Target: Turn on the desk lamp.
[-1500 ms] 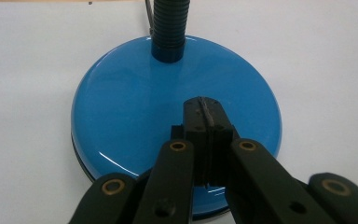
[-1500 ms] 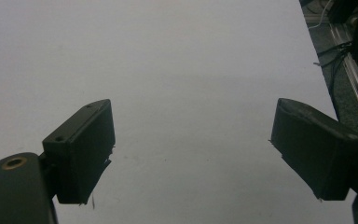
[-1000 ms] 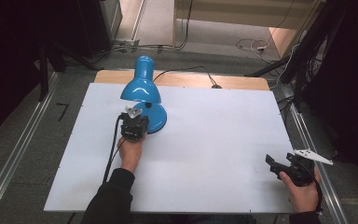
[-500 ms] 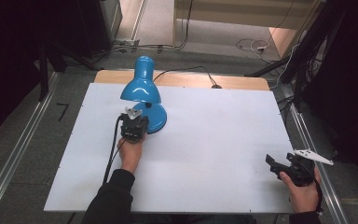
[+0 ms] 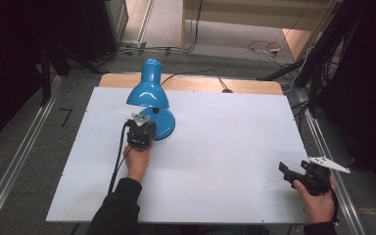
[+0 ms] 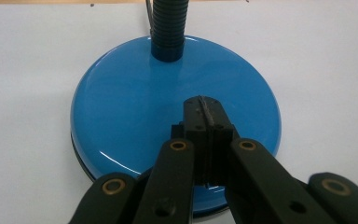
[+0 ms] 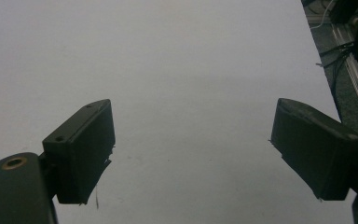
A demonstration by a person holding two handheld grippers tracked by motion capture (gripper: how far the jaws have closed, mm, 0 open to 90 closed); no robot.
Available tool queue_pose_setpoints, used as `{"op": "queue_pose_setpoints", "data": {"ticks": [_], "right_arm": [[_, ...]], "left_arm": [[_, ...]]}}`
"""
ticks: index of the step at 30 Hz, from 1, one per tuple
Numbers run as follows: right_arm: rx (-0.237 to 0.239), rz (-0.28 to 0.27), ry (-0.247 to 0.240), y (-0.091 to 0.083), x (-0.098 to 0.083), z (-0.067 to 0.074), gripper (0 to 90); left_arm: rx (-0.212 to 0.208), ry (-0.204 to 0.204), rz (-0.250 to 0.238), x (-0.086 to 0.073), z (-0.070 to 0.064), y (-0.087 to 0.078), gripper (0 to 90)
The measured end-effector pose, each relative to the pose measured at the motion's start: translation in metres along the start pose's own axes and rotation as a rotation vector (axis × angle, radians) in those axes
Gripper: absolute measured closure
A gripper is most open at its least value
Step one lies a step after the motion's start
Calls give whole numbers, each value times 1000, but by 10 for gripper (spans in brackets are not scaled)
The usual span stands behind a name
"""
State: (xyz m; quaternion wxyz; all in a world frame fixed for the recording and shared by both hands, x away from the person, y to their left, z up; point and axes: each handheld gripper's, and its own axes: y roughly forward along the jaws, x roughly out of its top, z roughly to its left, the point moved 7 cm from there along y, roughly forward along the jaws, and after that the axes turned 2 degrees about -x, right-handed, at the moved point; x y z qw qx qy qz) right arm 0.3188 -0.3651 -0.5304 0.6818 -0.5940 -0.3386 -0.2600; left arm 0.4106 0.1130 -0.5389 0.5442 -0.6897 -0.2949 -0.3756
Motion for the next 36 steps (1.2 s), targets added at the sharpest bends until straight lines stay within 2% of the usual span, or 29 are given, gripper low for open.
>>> {"op": "queue_pose_setpoints", "data": {"ticks": [16,19,23,26,27,28,30,36], "right_arm": [[1,-1,2,0,0,0,122],[1,-3,1,0,0,0,122],[2,-2,0,0,0,0,122],[1,-7,-1,-1,1,0,122],[3,-7,2,-1,1,-1,122],[2,-6,8,-1,1,-1,122],[1,-4,10,-1,0,-2,122],[1,-1,8,0,0,-2,122]], "left_arm": [[2,-8,1,-1,0,-1,900],[-6,6,5,-3,-3,-2,900],[-17,-18,0,-3,-2,-2,900],[-19,-16,6,-3,-2,-2,900],[-37,-40,14,-3,-1,-4,900],[-50,-42,26,-3,0,-5,900],[-47,-19,35,-3,0,-9,900],[-64,-35,-5,1,3,-21,900]]}}
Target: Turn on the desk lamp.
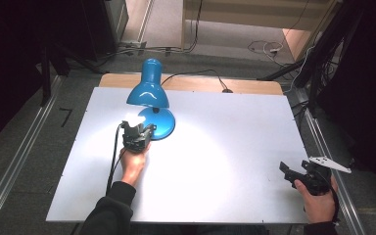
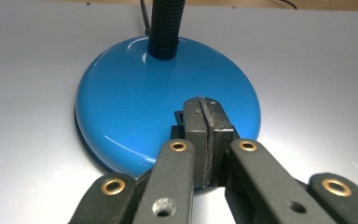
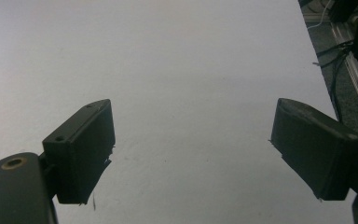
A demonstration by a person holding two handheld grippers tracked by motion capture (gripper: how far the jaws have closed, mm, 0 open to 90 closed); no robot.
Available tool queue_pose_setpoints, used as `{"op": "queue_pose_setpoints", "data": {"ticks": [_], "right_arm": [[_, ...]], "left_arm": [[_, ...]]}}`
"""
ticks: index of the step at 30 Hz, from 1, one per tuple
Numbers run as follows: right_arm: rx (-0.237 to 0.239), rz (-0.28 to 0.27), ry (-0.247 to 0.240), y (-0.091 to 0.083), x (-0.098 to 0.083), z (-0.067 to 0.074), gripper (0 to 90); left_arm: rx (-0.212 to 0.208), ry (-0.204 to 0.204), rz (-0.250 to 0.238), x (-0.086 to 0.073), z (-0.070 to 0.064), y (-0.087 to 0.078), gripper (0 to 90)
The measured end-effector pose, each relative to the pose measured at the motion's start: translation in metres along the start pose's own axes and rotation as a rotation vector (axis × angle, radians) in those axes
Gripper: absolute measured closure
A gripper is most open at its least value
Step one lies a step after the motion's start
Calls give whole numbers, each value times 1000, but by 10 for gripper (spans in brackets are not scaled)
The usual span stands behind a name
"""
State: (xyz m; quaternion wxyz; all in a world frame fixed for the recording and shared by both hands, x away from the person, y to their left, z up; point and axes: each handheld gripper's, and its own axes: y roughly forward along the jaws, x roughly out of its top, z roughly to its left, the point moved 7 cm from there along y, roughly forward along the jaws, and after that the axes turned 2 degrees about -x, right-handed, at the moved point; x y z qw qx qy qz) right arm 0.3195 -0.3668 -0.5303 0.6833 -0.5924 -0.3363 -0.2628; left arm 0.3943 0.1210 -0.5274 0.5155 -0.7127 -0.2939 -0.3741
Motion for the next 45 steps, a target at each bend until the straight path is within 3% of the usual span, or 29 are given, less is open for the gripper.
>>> {"op": "queue_pose_setpoints", "data": {"ticks": [8,19,30,45], "right_arm": [[1,4,-2,0,0,2,123],[6,6,1,0,-1,0,122],[8,9,1,0,-2,0,122],[7,5,1,-1,-2,-1,122]], "left_arm": [[-37,5,3,-4,-1,-11,741],[-21,14,7,-8,0,-16,529],[-39,11,23,-10,0,-21,403],[-39,23,-7,-11,6,-43,362]]}}
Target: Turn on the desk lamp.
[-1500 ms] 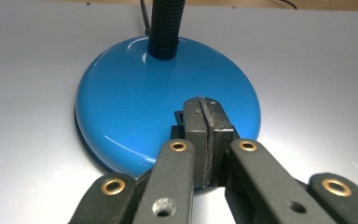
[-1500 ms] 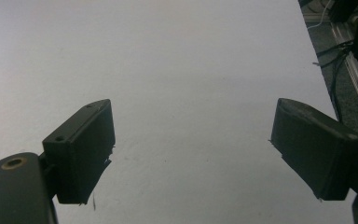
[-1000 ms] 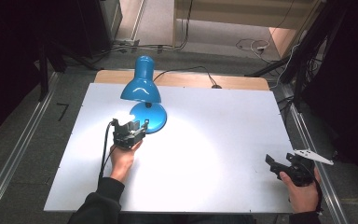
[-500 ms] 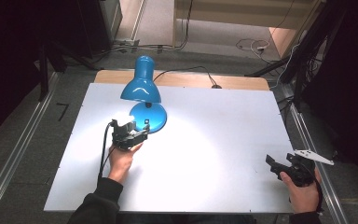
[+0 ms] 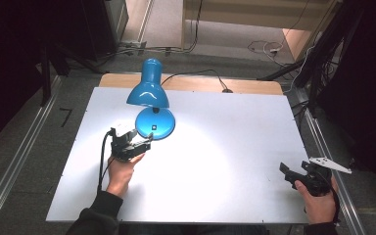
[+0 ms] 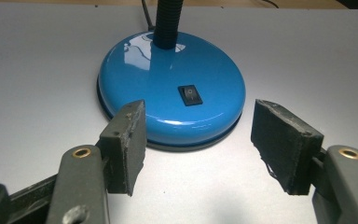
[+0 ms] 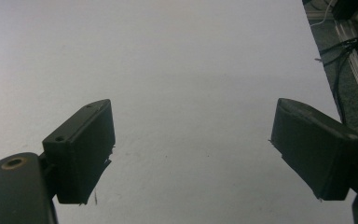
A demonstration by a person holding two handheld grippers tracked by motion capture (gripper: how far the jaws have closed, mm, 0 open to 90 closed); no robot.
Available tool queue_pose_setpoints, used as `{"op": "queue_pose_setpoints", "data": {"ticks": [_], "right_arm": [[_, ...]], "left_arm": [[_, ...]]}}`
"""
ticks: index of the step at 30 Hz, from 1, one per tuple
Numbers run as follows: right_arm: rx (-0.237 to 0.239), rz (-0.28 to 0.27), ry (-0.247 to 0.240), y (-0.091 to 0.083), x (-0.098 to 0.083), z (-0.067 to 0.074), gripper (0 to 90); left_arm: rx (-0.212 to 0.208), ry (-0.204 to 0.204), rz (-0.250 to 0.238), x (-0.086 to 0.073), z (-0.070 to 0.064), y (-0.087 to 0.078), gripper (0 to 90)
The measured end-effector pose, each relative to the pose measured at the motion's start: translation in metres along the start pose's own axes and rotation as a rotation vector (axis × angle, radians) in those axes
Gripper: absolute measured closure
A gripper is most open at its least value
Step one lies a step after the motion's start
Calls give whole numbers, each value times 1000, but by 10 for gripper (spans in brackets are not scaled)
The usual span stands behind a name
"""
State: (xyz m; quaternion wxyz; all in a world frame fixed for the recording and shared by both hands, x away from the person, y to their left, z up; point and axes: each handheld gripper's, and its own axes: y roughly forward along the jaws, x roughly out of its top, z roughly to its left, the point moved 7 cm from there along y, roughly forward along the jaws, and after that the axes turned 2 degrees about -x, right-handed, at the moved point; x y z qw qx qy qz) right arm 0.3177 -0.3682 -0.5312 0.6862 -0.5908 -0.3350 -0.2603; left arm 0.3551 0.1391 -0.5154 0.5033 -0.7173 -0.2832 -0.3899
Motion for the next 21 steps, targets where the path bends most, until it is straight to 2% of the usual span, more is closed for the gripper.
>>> {"op": "queue_pose_setpoints", "data": {"ticks": [6,13,21], "right_arm": [[-1,0,0,0,0,0,122],[-1,-1,2,0,0,0,122],[-1,0,3,-1,0,-1,122]], "left_arm": [[-6,-4,4,-3,1,-6,362],[-14,11,-1,-7,-4,-12,351],[-12,0,-6,-8,-1,-17,351]]}}
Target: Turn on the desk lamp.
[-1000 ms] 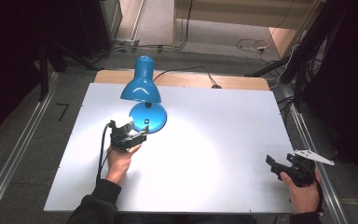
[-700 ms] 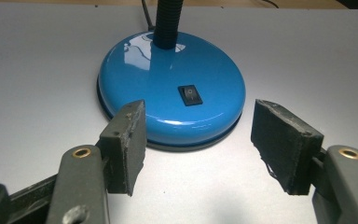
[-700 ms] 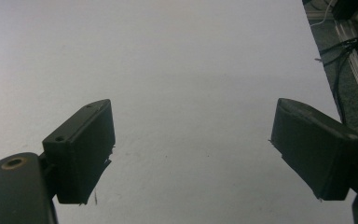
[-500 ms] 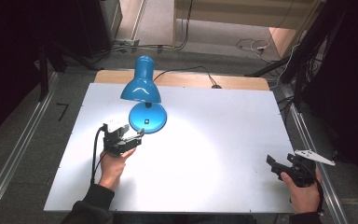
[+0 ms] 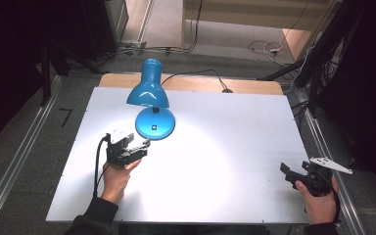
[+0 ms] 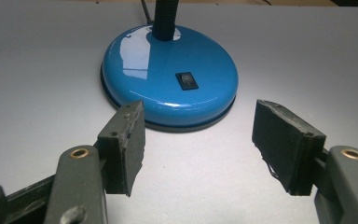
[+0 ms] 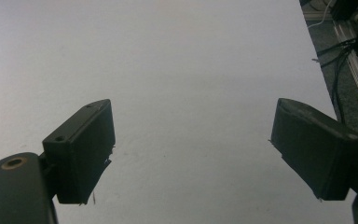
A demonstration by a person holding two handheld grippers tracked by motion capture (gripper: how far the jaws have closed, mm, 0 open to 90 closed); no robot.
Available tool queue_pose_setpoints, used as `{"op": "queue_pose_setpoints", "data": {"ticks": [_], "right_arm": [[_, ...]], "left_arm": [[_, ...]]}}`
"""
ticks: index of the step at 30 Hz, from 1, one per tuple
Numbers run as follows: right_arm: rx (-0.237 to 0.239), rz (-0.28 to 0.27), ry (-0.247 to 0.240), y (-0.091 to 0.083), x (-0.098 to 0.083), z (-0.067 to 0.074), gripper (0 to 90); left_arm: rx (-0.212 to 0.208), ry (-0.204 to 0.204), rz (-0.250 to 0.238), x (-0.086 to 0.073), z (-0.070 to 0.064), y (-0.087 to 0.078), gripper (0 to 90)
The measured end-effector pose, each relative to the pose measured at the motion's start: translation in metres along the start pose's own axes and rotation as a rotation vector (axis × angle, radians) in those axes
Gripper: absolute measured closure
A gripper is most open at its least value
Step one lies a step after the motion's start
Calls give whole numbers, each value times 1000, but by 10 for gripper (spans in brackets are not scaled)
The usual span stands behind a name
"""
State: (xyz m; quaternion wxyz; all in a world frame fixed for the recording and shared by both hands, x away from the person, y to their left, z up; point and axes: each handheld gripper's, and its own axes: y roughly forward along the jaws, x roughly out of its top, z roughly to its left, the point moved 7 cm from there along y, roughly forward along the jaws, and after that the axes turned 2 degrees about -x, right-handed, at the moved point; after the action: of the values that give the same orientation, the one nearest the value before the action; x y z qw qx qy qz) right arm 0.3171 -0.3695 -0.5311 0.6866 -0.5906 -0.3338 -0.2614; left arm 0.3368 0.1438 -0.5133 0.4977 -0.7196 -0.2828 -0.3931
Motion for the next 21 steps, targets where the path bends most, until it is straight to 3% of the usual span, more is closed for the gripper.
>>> {"op": "queue_pose_setpoints", "data": {"ticks": [9,21], "right_arm": [[-2,0,-1,0,0,0,123],[-1,-1,-5,0,0,0,122]], "left_arm": [[25,-21,-2,-5,13,-11,339],[34,-23,-5,-11,17,-21,315]]}}
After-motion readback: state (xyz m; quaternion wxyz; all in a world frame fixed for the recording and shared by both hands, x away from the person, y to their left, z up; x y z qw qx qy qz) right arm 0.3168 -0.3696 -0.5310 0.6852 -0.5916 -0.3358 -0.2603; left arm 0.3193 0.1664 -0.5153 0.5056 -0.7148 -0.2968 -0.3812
